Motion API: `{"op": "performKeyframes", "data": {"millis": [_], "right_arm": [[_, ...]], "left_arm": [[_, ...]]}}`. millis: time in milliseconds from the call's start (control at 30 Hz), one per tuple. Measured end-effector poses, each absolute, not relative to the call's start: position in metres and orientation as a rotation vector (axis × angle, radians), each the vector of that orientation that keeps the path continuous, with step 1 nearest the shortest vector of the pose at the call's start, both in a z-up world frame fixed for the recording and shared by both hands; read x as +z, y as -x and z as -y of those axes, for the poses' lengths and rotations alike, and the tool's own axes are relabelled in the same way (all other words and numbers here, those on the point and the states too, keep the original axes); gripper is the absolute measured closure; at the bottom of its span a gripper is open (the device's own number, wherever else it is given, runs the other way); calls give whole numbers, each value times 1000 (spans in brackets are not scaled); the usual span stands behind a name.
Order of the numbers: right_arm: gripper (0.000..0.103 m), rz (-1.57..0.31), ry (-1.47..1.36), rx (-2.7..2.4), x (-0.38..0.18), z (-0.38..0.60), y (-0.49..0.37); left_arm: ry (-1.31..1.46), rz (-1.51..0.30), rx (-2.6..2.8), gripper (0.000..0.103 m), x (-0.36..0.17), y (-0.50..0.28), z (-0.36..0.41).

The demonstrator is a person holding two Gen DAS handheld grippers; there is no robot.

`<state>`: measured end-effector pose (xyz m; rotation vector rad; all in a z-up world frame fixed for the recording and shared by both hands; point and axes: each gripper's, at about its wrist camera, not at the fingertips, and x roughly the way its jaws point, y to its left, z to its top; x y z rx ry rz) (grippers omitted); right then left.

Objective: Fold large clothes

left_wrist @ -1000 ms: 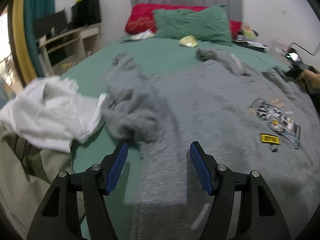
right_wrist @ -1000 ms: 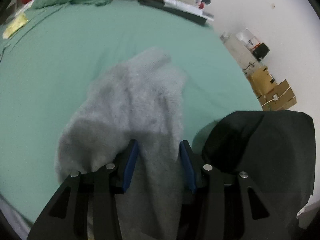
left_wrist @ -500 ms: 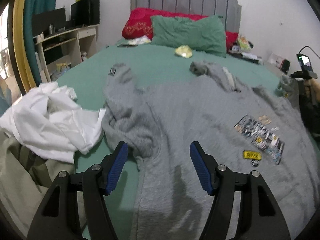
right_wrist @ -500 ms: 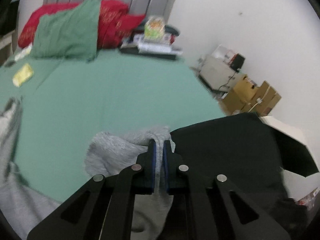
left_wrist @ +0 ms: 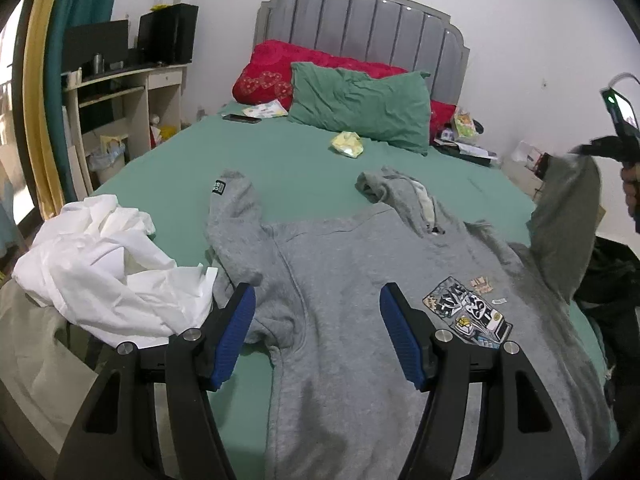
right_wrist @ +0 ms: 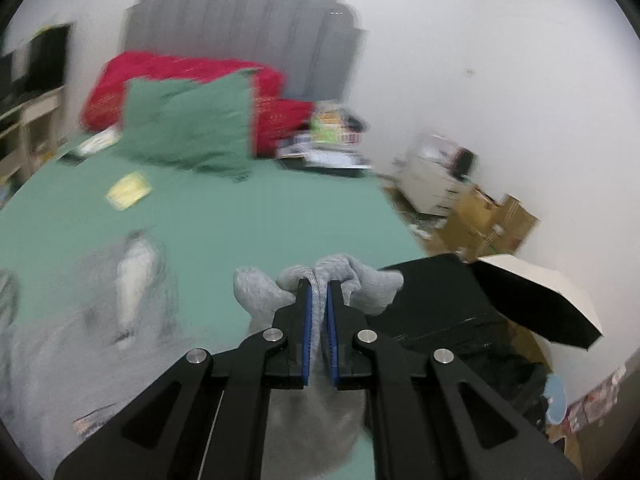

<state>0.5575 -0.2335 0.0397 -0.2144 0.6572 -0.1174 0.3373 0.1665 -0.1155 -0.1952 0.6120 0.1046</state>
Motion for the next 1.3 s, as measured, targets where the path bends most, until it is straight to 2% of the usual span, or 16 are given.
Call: {"op": "performKeyframes", "data": {"millis": [133, 233, 367, 467, 500, 533, 567, 600, 633, 867, 967, 1067, 1200, 1300], "right_arm": [[96, -644, 293, -6, 18, 129, -532], [96, -651, 361, 93, -22, 52, -519], [95, -798, 416, 250, -105, -24, -512], [91, -966, 279, 428, -164, -44, -508], [85, -1021, 231, 479, -180, -46, -507], [70, -1060, 192, 517, -193, -48, -503], [61, -1080, 155, 562, -202, -45, -499], [45, -1079, 126, 601, -204, -40, -496], [38, -1070, 94, 642, -203, -33, -487], [38, -875, -27, 657, -163, 29, -480], [38, -894, -103, 568, -175, 44, -515], [38, -954, -133, 595, -191, 19, -537], [39, -1039, -2, 627, -219, -44, -530], [39, -963, 263, 569, -222, -79, -510]], "left_arm": [[205, -628, 111, 34, -118, -329, -180], [215, -661, 119, 34, -124, -327, -193], [225, -680, 130, 34, -131, -324, -207], [239, -707, 138, 34, -133, -324, -217], [247, -708, 135, 34, -132, -323, -220], [252, -704, 131, 34, -130, -322, -222], [255, -699, 130, 34, -129, -321, -223], [261, -693, 132, 34, -126, -320, -225], [265, -690, 133, 34, -125, -320, -226], [250, -688, 132, 34, -121, -323, -226], [272, -702, 126, 34, -124, -324, -228], [276, -725, 118, 34, -129, -326, -229], [284, -741, 122, 34, -131, -328, -231], [296, -745, 146, 34, -130, -326, -240]]}}
